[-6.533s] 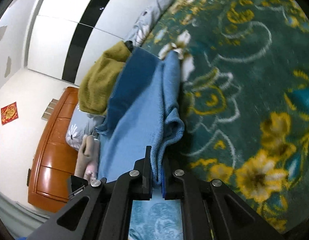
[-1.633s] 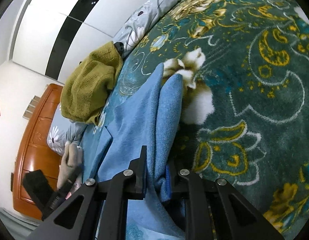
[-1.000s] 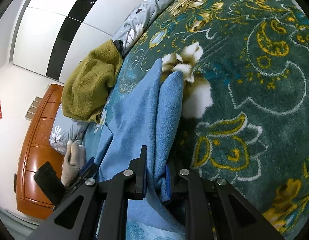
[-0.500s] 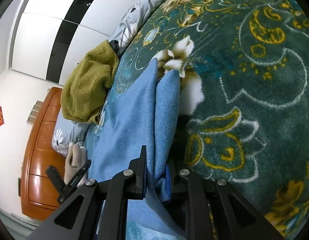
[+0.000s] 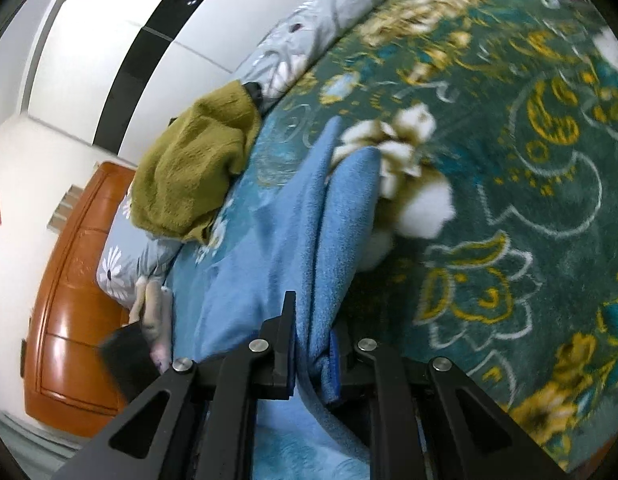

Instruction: Fold clothes

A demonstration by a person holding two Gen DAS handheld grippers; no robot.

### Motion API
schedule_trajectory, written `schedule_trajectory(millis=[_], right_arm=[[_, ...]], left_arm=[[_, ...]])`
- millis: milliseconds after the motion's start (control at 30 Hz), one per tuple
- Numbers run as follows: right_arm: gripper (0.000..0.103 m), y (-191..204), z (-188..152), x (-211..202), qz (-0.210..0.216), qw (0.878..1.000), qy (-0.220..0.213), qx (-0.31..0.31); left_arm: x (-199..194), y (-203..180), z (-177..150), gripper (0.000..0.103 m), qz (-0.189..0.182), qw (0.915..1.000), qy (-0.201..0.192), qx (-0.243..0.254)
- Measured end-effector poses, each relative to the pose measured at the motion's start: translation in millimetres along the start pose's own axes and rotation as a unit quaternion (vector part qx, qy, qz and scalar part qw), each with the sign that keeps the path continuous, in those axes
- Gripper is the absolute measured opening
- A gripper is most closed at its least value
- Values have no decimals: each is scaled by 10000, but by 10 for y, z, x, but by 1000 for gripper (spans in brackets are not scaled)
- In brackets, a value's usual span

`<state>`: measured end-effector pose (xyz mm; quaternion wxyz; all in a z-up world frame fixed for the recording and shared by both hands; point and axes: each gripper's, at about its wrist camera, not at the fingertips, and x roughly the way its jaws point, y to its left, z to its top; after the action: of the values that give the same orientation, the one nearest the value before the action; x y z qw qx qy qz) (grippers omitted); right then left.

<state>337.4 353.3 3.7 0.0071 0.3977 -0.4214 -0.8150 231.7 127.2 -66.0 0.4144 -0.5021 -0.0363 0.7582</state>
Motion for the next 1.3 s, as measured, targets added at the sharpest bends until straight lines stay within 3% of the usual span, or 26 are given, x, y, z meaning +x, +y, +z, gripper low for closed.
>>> schedule_trajectory(millis=[133,367,467,633,867,1000,1067,1200,1300], right_arm=[[13,421,12,19,-106,9993,179,-324],[13,1148,48,359,-86,9949,656,-767],[13,1399,19,690,-80,9922,920,-833],[13,1666,-177,1346,-293,9846,1353,-1066],[20,1683,-512,1845,-470,9740,1771,-1330],[33,1684,-489,1732,248,9763,1799,-1174],[34,1728,-483,1617,654,9749,1756,-1206],[34,1675,-425,1261,835,9814,1173,-1269],[35,1405,-400,955,613,9895,662,-1131]], left_arm=[[-371,164,11,17,-358,9986,-310,-233],[-1102,904,16,25,88,9889,-1100,-998],[-1273,1173,-68,26,267,9828,-1250,-1332],[-1432,1406,-178,26,266,9774,-1338,-1613],[-1452,1481,-237,28,-88,9751,-1366,-1745],[-1465,1494,-255,33,-334,9732,-1396,-1795],[-1443,1484,-235,36,-555,9714,-1415,-1826],[-1399,1424,-201,43,-873,9711,-1302,-1799],[-1327,1369,-141,44,-991,9726,-1148,-1764]])
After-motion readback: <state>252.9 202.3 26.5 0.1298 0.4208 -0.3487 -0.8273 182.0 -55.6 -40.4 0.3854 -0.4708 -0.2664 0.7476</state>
